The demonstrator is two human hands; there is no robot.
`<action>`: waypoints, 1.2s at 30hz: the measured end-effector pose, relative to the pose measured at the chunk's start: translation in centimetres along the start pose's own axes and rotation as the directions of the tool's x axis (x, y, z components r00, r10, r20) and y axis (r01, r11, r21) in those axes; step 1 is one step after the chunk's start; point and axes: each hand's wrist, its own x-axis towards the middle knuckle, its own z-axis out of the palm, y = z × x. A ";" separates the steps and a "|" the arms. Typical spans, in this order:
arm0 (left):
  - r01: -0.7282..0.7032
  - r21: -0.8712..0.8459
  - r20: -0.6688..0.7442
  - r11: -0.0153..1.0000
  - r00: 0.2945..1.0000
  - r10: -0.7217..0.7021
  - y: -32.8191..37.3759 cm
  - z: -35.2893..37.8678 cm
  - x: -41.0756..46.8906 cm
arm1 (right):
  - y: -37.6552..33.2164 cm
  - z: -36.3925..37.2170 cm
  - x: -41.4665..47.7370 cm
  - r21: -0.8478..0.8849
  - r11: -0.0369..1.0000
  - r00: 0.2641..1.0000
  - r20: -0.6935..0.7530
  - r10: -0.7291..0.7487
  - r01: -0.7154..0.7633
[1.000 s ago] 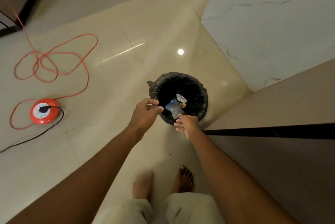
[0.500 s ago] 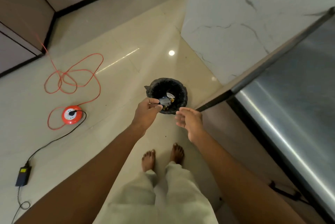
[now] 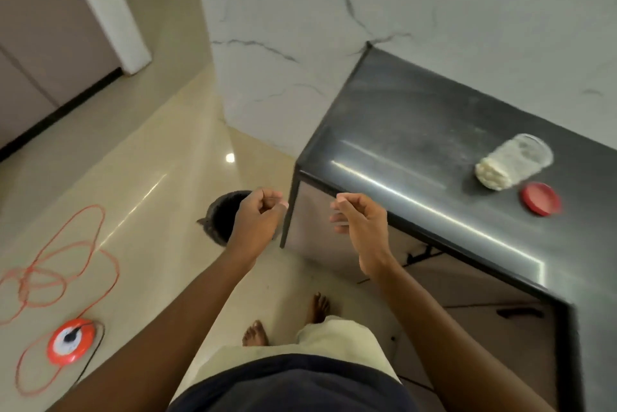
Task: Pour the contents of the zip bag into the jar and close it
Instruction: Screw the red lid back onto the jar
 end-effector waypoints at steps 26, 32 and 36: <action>-0.347 0.144 0.446 0.927 0.859 0.252 12.6 40.2 3.4 | -0.8 -38.5 11.2 -0.791 0.573 0.926 -0.352 -0.137 -0.216; -0.378 0.162 0.437 0.912 0.856 0.277 12.8 45.3 4.9 | 0.3 -42.6 16.7 -0.927 0.280 0.958 -0.194 0.209 -0.249; -0.399 0.157 0.419 0.903 0.855 0.305 12.5 46.4 5.8 | 0.6 -43.3 18.4 -0.959 0.234 0.964 -0.101 0.247 -0.160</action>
